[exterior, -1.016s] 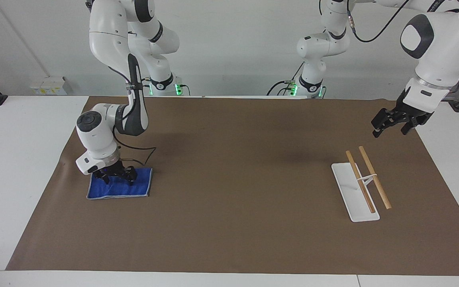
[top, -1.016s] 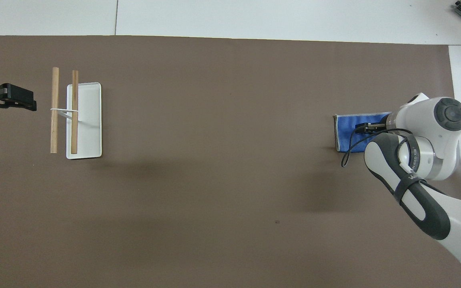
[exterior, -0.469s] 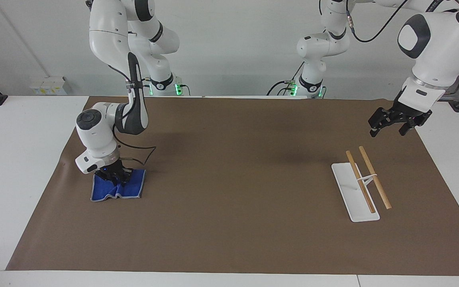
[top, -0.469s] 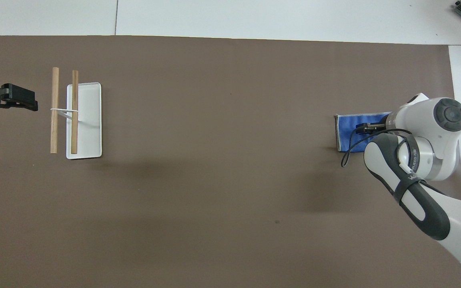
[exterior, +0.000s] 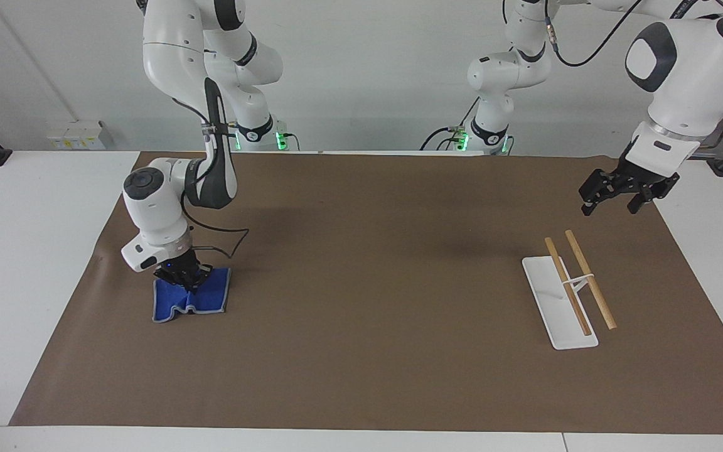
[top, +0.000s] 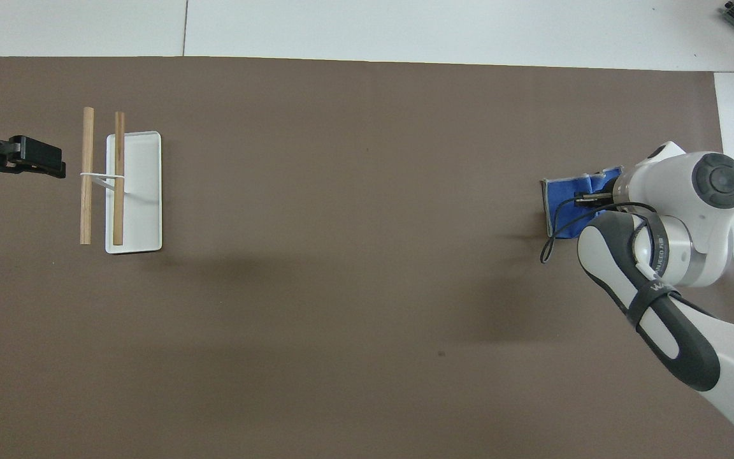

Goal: Right arm passes towel to left arm to hang
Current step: 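Lift the towel with the right gripper while the left gripper approaches it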

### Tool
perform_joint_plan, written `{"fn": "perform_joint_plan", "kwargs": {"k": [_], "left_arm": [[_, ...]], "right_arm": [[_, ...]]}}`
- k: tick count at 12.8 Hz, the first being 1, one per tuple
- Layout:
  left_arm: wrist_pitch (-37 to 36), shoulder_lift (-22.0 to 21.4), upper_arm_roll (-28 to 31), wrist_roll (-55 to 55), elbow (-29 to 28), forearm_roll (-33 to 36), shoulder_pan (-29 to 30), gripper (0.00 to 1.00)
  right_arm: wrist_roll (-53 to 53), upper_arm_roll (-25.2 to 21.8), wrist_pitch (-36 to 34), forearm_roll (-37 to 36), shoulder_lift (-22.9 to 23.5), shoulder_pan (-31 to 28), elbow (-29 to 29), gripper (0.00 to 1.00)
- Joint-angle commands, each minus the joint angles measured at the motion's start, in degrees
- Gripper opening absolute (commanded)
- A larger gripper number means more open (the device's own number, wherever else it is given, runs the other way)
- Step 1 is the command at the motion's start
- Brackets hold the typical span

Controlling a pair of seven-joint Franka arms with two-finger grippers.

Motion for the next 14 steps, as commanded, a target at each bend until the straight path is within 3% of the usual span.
{"fn": "perform_joint_plan", "kwargs": {"k": [1,6,8,11,14], "left_arm": [[1.2,-1.4,0.6,0.2,-1.7,-0.4,0.0,1.00],[2.7,-2.0,0.4,-0.4,-3.4,-1.1,-0.2,1.00],[5.1,-2.6,0.5,-3.5,-5.1,-6.1,0.3,1.00],[10.8,-4.1,0.4,-11.2,-9.3,-12.2,-0.3,1.00],[22.1,-6.6,0.1,-22.8,-16.6,-19.8,-2.8,1.00]], "right_arm": [[-0.5,1.9,-2.1,0.6,-2.6,-0.2,0.5,0.00],[9.8,8.5,-4.0,0.7,-3.9,-0.2,5.3,0.00],[13.9,10.8,-6.1,0.7,-4.0,-0.2,7.9,0.00],[20.8,14.6,-12.6,5.4,-6.4,-0.2,12.3,0.00],[27.1,18.2,-14.1,9.9,-6.9,-0.2,14.5,0.00]]}}
